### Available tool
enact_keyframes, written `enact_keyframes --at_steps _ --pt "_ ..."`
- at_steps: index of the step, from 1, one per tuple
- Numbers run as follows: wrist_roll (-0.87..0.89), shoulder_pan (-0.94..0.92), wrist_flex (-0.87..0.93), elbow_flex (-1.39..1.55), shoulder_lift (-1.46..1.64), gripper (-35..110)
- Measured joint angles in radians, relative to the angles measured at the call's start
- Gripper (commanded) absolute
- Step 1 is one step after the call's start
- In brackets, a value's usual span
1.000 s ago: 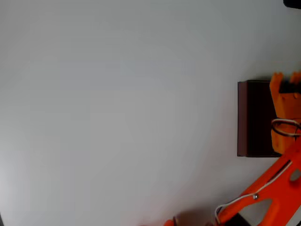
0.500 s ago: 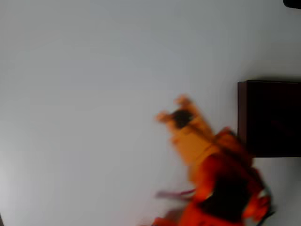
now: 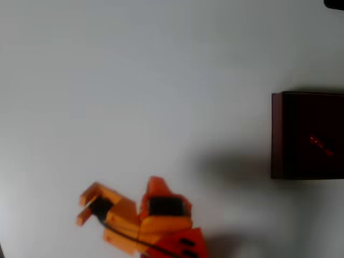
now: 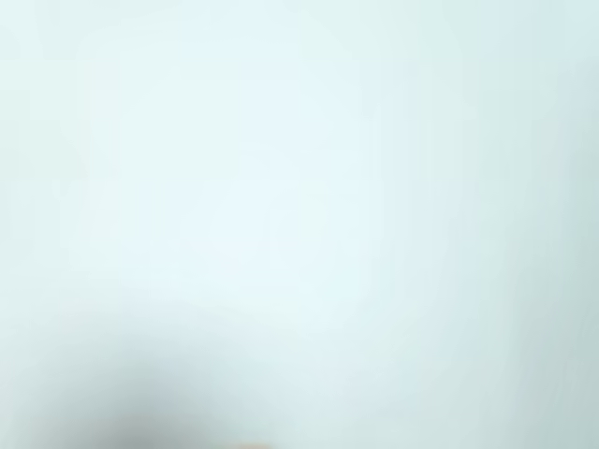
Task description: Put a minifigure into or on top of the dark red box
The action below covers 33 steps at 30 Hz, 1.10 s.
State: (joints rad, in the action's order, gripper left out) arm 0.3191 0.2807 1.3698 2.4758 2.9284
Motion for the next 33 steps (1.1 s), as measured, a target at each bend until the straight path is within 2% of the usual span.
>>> enact_keyframes --at_steps 6,11,19,23,29,33 --pt "-0.026 0.124 0.018 0.196 0.344 0" --pt "-0.066 0.181 0.0 0.295 0.41 0" --pt "-0.199 0.285 -0.268 0.548 0.431 0" --pt "-0.222 0.376 -0.259 0.607 0.46 0" --pt "-0.124 0.382 -0.069 0.594 0.465 1" --pt "-0.179 0.446 -0.052 0.594 0.472 17"
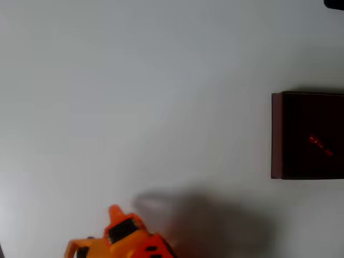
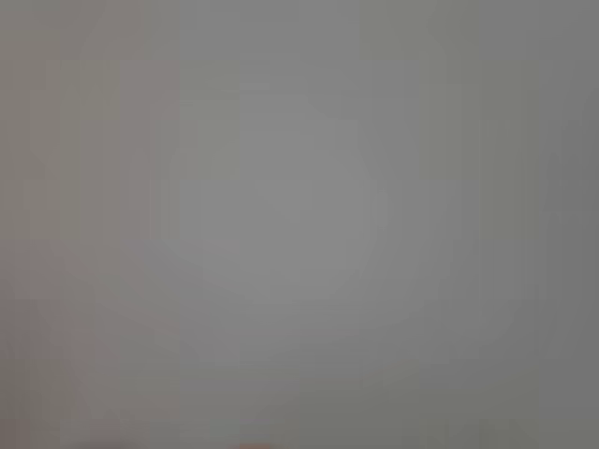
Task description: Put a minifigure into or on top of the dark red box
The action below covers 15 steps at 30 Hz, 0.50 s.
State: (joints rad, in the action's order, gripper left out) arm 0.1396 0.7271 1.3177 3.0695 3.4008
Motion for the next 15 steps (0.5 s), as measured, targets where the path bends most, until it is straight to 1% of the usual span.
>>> enact_keyframes --at_steps 3,6,11,15 --pt "-0.037 0.046 0.002 0.0 0.0 15" --pt "-0.058 0.049 0.003 0.0 0.0 16" --pt "-0.077 0.098 0.006 0.0 -0.002 11" --pt "-0.078 0.101 0.008 0.0 -0.002 7"
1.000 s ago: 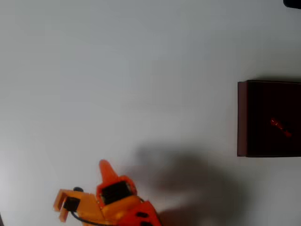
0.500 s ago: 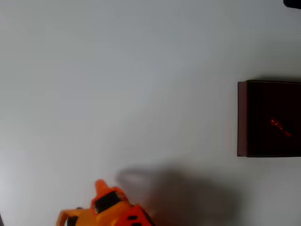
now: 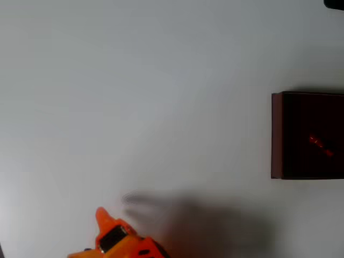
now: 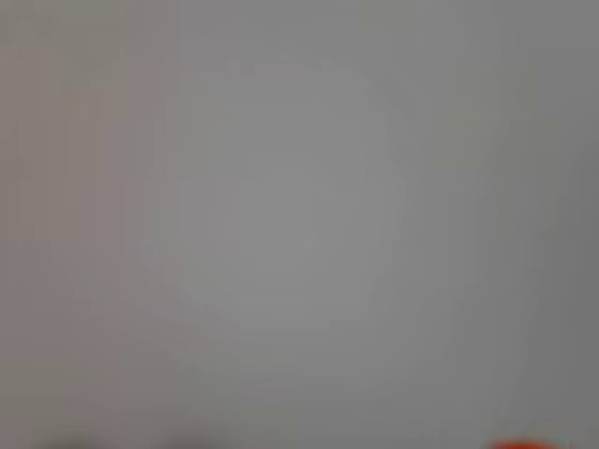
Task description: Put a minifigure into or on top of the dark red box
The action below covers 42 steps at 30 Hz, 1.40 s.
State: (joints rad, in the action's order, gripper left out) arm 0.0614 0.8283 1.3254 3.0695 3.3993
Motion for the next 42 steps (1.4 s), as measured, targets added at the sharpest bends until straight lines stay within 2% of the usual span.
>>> enact_keyframes --at_steps 7,42 --pt "-0.061 0.104 0.003 -0.008 -0.002 2" --pt "-0.051 0.106 0.003 -0.008 0.0 1"
